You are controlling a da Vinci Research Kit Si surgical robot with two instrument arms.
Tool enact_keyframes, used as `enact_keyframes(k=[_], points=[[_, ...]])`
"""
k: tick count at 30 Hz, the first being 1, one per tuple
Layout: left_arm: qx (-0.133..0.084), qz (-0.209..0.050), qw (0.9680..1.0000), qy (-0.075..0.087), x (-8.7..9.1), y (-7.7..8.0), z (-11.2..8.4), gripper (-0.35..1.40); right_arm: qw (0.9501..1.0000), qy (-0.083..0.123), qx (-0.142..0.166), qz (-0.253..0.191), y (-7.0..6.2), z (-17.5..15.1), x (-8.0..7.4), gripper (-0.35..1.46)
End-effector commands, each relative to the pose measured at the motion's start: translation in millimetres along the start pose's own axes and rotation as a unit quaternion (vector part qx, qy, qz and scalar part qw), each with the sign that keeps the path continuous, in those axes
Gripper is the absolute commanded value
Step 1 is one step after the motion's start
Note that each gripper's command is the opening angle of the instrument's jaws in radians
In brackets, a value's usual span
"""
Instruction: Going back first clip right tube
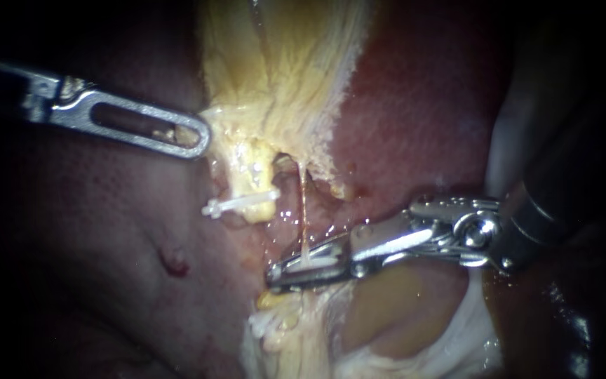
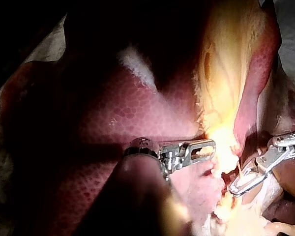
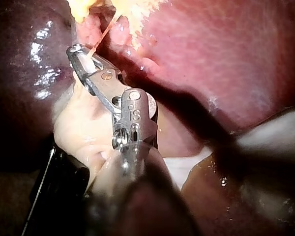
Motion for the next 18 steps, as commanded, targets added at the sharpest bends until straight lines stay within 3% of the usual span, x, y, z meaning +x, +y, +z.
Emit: enact_keyframes(k=[1, 14, 18], points=[[-0.001, 0.000, 1.0000, 0.000, 0.0, 0.0, 0.0, -0.35, 1.0000, 0.000, 0.001, -0.001, 0.0, 0.1, 0.1, -0.35], [-0.001, 0.000, 1.0000, 0.000, 0.0, 0.0, -0.1, -0.35, 1.0000, -0.002, 0.001, -0.001, -0.1, 0.1, 0.1, -0.35], [-0.001, 0.000, 1.0000, 0.000, 0.0, 0.0, -0.1, -0.35, 0.9994, 0.009, 0.003, -0.032, -0.2, 0.2, 0.1, 0.10]])
